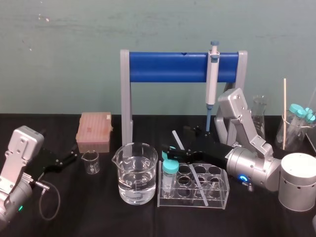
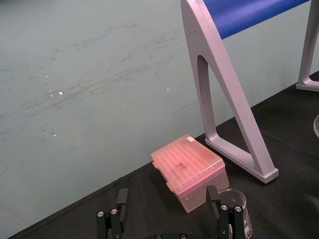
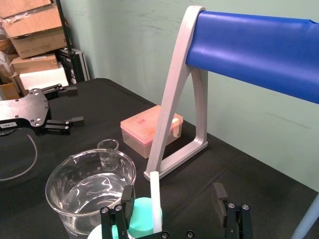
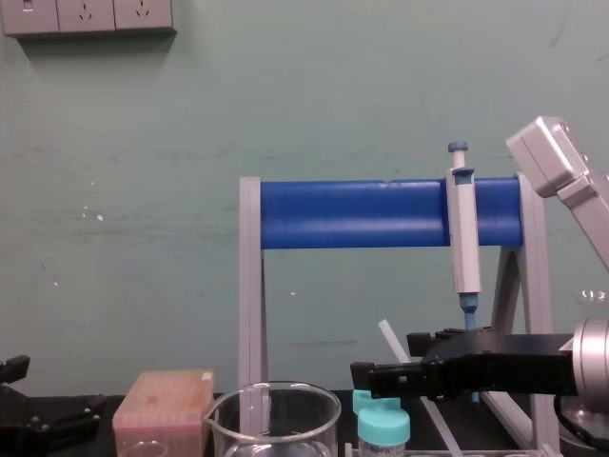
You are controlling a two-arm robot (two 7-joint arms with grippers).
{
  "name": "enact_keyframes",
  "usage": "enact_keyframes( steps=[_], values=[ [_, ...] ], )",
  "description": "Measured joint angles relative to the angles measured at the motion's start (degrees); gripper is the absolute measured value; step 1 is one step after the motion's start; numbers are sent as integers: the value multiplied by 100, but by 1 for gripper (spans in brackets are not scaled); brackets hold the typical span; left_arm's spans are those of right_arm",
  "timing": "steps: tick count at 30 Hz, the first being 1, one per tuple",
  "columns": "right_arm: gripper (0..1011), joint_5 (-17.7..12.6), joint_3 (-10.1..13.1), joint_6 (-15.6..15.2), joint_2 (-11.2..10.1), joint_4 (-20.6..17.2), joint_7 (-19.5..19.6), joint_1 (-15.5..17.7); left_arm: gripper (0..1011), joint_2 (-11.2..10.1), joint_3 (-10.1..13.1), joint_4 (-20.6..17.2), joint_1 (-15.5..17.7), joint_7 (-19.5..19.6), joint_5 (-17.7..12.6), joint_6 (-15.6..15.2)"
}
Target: Pick up the stirring rod with one hand, then place it down.
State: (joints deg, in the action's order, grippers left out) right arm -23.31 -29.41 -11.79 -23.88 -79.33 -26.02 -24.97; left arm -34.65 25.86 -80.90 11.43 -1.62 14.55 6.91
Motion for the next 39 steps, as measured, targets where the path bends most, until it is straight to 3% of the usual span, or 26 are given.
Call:
enact_keyframes(
  steps=[3, 12, 33, 39],
  values=[
    [997, -2, 0, -3, -1, 0, -1, 0, 1000, 0, 0, 0, 0, 0, 0, 0],
    [801, -14, 0, -12, -5, -1, -5, 0, 1000, 0, 0, 0, 0, 0, 0, 0],
    [112, -33, 0, -25, -5, -7, -8, 0, 1000, 0, 0, 0, 0, 0, 0, 0],
    [67, -30, 38, 21, 16, -8, -9, 21, 1000, 0, 0, 0, 0, 0, 0, 0]
  ],
)
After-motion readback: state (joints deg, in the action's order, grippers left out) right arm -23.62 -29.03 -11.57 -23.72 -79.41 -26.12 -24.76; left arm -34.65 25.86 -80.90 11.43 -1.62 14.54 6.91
